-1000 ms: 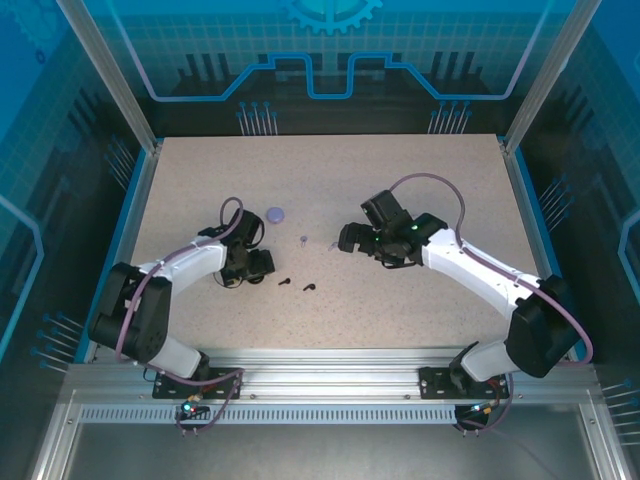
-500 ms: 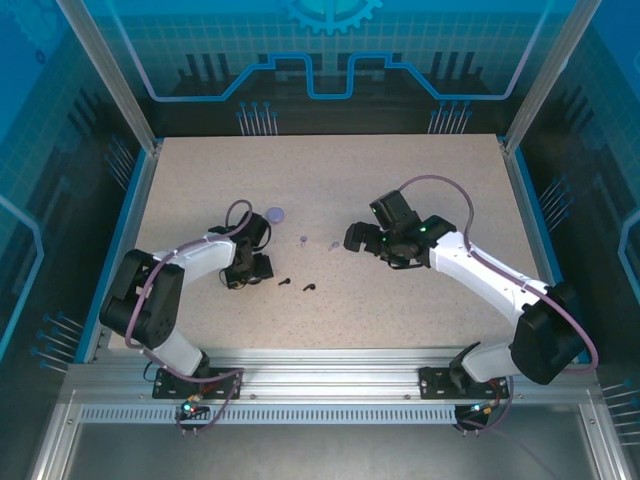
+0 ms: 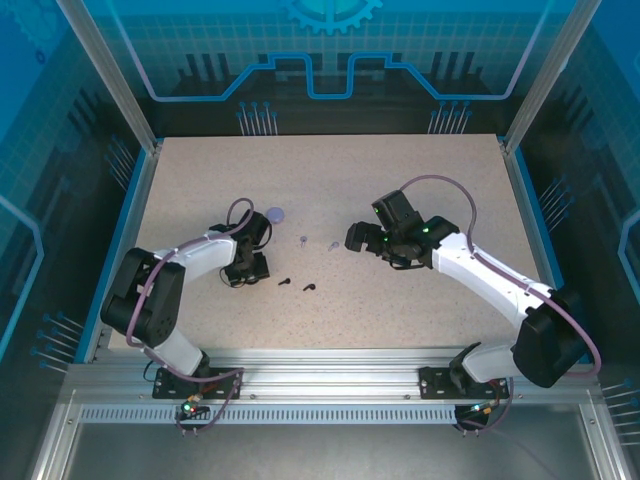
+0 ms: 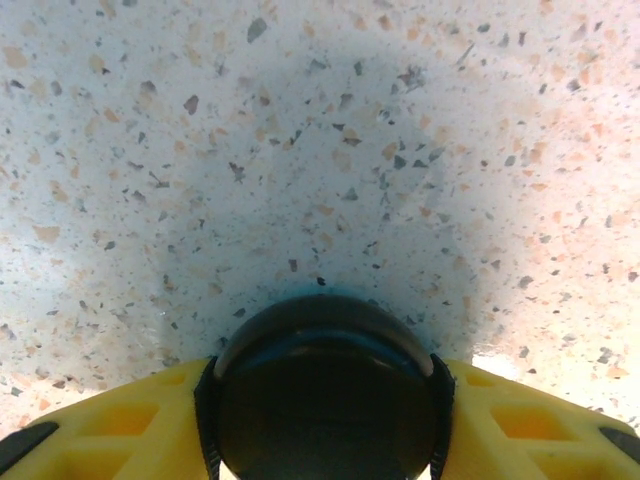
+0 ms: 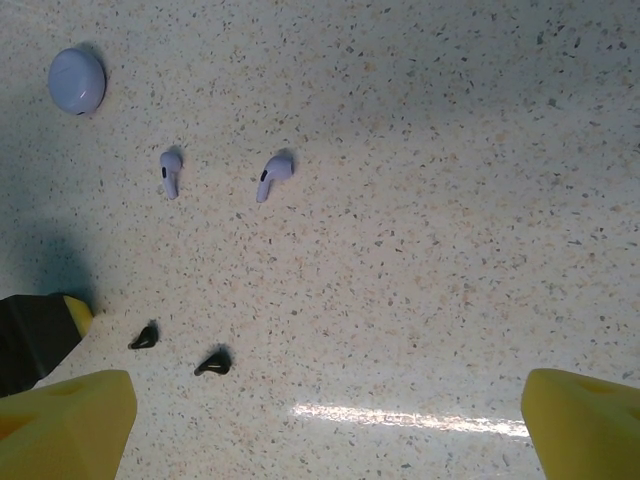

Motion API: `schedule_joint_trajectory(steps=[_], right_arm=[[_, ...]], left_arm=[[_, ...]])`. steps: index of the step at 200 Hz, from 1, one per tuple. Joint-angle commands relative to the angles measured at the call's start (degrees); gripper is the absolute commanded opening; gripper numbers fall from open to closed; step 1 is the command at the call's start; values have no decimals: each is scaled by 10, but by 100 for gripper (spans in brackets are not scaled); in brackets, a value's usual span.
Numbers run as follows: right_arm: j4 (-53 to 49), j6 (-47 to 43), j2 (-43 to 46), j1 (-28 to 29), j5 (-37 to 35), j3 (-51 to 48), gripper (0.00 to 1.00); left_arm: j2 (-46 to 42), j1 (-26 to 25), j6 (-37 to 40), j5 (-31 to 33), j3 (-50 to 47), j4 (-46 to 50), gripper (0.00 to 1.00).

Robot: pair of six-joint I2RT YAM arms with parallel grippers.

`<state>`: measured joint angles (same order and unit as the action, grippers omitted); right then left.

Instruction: Insert the wireless bluetooth earbuds into the charging case

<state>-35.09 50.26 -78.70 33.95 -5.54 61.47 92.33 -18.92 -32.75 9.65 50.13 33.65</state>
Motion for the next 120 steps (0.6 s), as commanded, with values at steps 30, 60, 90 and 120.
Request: schedule_joint_trajectory(steps=[30, 60, 90, 120], right_arm=[[-14, -13, 14, -28, -4, -6, 100], [-23, -21, 21, -55, -4, -13, 100], [-25, -27, 43, -94, -2, -38, 100], [-29, -38, 65, -137, 9, -62, 100]], left_arm=[[-81, -36, 3, 7, 44, 27, 34], [-102, -95, -42, 7, 74, 28, 33], [-81, -172, -91, 30, 108, 10, 31], [-20, -251, -137, 57, 158, 4, 28]])
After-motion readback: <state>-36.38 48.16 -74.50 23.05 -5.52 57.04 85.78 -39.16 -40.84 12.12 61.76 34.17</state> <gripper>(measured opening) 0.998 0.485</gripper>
